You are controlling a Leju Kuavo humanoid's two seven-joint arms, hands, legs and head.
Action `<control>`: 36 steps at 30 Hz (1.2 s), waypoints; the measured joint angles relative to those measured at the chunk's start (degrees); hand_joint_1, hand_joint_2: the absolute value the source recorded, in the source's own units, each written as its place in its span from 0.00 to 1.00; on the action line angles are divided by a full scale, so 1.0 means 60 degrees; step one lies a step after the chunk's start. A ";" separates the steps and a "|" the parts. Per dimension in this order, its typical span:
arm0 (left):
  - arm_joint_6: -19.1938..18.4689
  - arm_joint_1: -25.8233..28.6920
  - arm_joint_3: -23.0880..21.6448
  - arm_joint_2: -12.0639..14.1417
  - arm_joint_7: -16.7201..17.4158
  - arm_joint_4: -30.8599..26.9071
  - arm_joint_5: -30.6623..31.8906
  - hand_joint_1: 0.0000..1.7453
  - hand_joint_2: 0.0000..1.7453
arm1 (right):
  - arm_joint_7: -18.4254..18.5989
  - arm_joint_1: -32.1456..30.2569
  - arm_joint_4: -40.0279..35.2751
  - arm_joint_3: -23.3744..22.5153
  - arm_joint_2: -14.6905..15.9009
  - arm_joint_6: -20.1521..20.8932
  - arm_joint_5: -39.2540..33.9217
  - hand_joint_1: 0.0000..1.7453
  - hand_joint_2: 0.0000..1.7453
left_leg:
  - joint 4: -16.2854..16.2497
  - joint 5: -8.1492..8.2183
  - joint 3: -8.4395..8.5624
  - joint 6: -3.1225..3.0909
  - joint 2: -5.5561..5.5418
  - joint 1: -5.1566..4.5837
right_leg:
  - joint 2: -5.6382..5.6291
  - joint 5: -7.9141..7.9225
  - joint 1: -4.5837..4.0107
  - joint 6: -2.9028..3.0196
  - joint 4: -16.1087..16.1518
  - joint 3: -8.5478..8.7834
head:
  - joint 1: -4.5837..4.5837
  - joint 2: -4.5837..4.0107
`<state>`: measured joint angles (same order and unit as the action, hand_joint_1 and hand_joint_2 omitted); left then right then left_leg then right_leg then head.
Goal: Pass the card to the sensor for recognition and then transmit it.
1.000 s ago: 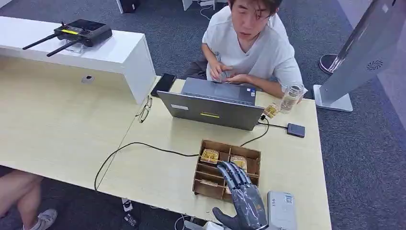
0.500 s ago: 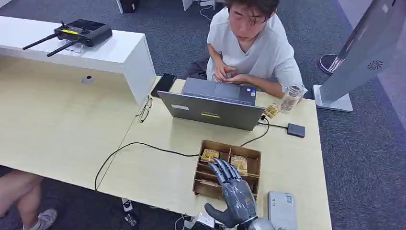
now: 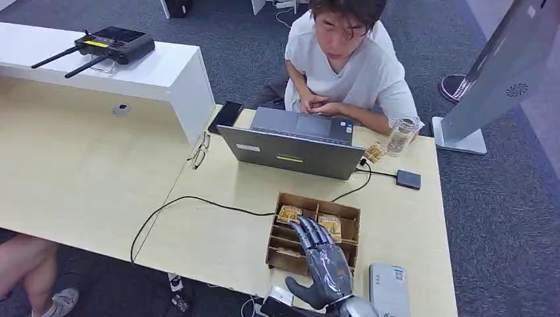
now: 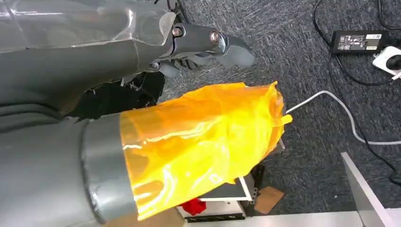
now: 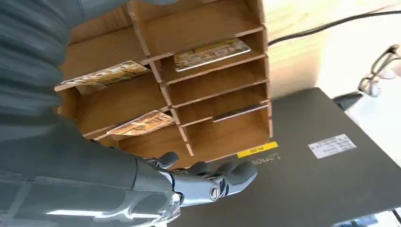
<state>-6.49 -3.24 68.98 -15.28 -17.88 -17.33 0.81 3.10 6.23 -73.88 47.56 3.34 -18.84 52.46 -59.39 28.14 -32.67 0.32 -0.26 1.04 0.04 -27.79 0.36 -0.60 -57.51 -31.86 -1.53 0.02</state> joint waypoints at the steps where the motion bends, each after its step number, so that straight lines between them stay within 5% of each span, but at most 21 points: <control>1: 0.0000 0.0000 0.0000 0.0000 0.0025 0.0000 -0.0004 0.00 0.00 | 0.0036 -0.0004 0.0033 0.0000 0.0000 -0.0029 0.0105 0.00 1.00 | 0.0000 0.0000 0.0001 0.0000 0.0000 0.0000 | 0.0000 0.0000 0.0000 0.0000 0.0000 -0.0001 | 0.0000 0.0000; 13: 0.0015 0.0005 0.0000 -0.0004 0.0036 0.0000 -0.0051 0.00 0.00 | 0.0269 -0.0169 0.0000 0.0000 0.0113 -0.0149 0.0863 0.00 1.00 | 0.0000 0.0000 0.0000 0.0000 0.0000 0.0000 | -0.0001 0.0000 0.0000 0.0000 0.0000 -0.0002 | 0.0000 0.0000; 33: 0.0084 0.0005 -0.0004 0.0000 0.0080 0.0000 -0.0015 0.00 0.00 | 0.0259 0.0003 0.0087 0.0207 0.0120 0.0018 0.0856 0.25 1.00 | 0.0000 0.0000 -0.0001 0.0000 0.0000 0.0000 | 0.0000 0.0000 0.0000 0.0000 0.0000 -0.0001 | 0.0000 0.0000; 36: 0.0084 0.0004 -0.0007 -0.0004 0.0080 0.0000 -0.0004 0.00 0.00 | 0.0259 0.0054 0.0193 0.0233 0.0120 0.0004 0.0786 0.20 1.00 | 0.0000 0.0000 -0.0001 0.0000 0.0000 0.0000 | 0.0000 0.0000 0.0000 0.0000 0.0000 -0.0001 | 0.0000 0.0000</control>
<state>-5.99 -3.21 68.94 -15.30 -17.40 -17.33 0.79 4.66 6.55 -72.72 48.96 4.07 -18.82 57.18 -59.39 28.14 -32.68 0.32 -0.26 1.04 0.04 -27.79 0.36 -0.60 -57.51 -31.87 -1.53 0.02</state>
